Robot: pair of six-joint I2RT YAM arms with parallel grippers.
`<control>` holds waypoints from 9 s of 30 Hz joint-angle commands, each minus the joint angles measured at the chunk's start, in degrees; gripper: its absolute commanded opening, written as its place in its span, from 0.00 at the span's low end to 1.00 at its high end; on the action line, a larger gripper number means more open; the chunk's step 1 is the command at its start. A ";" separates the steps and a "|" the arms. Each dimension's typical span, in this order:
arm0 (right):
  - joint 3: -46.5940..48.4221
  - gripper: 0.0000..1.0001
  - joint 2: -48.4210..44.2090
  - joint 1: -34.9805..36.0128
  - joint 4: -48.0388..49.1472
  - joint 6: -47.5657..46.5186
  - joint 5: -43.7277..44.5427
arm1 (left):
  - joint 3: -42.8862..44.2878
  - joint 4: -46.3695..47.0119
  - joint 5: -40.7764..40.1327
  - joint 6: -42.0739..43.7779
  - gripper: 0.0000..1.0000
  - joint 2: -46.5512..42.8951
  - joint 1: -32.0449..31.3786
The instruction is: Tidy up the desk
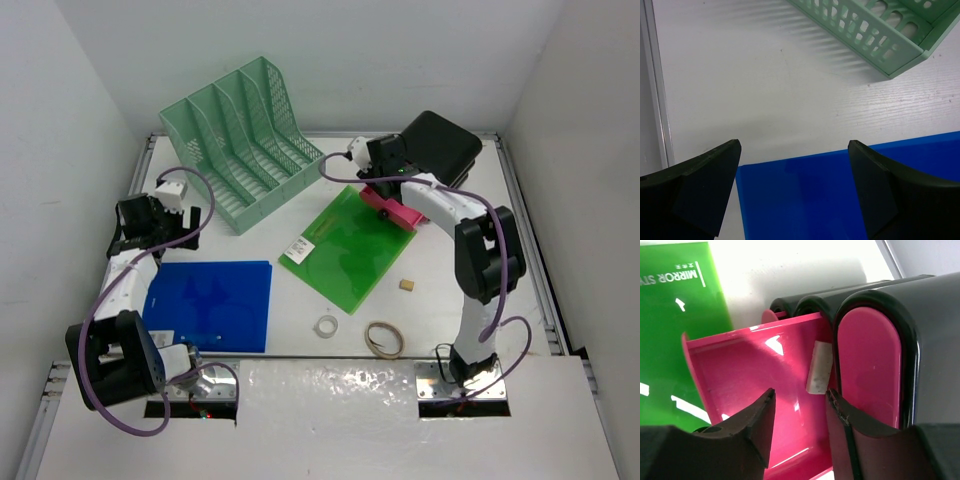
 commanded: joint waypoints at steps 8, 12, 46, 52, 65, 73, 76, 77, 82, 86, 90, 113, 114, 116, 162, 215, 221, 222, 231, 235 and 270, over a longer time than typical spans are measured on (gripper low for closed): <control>-5.82 0.50 -21.11 1.84 2.07 14.44 -10.41 | -0.62 2.97 1.69 -0.24 0.87 -0.24 -0.28; -23.44 0.67 -35.86 2.11 2.34 22.19 -26.73 | -0.97 2.88 1.61 0.29 0.87 -0.50 -0.28; -59.54 0.55 -38.28 6.06 10.52 65.09 0.17 | -1.68 3.41 3.36 0.73 0.87 0.11 -0.28; -59.63 0.02 -38.89 6.15 10.43 64.48 1.32 | -1.59 3.23 3.45 0.82 0.87 0.02 -0.28; -38.47 0.00 -45.58 8.52 10.51 46.99 -11.35 | -1.85 3.32 3.98 0.64 0.87 0.29 -0.28; -27.35 0.00 -37.48 8.00 0.40 44.35 -2.46 | -1.77 2.71 4.15 1.17 0.87 -0.07 -0.28; -35.68 0.00 -40.81 8.00 5.13 44.52 -2.98 | -2.12 3.32 4.15 1.26 0.87 0.11 -0.28; -37.55 0.00 -43.35 8.00 7.68 44.70 -3.33 | -2.12 3.41 4.42 1.34 0.87 0.28 -0.28; -42.31 0.02 -47.59 7.56 8.76 43.39 -4.48 | -1.77 3.50 4.68 0.99 0.87 1.25 -0.28; -42.05 0.04 -46.54 7.03 5.69 44.78 -0.72 | -1.68 2.89 4.68 0.90 0.87 1.17 -0.36; -49.76 0.40 -48.19 3.01 13.54 47.51 -1.12 | -1.68 2.97 4.59 0.99 0.87 0.90 -0.36; -50.67 0.86 -26.23 -30.32 28.92 -6.84 -68.02 | -2.21 3.85 3.01 2.05 0.87 -0.33 -0.28; -50.66 0.87 -26.58 -30.32 27.75 -12.46 -67.50 | -2.12 3.94 2.92 2.13 0.87 -0.15 -0.28; -51.10 0.88 -26.76 -31.28 29.75 -14.00 -66.44 | -2.12 4.02 2.75 2.14 0.87 0.02 -0.28; -66.06 0.76 -33.72 5.27 56.13 54.98 15.39 | -1.94 3.59 3.71 0.02 0.87 -9.29 -0.36; -45.04 0.54 -8.57 -1.94 43.03 62.81 12.66 | -0.18 2.53 1.78 4.24 0.89 -7.98 -0.36; -43.98 0.43 -7.87 -2.46 41.89 62.72 11.35 | -0.36 2.44 1.87 4.24 0.89 -7.98 -0.36; -43.98 0.41 -7.87 -2.64 41.72 62.81 11.34 | -0.45 2.44 1.96 4.24 0.89 -8.06 -0.36; -45.64 0.23 -9.01 -2.55 42.68 60.35 10.29 | -0.71 2.71 2.40 4.07 0.89 -8.06 -0.36; -50.38 0.18 -11.55 -2.46 47.86 58.85 7.92 | -1.15 3.14 2.31 4.16 0.89 -8.06 -0.36; -39.53 0.11 -36.38 0.35 31.62 31.17 -27.29 | -2.73 4.82 3.63 2.40 0.89 -6.31 -0.36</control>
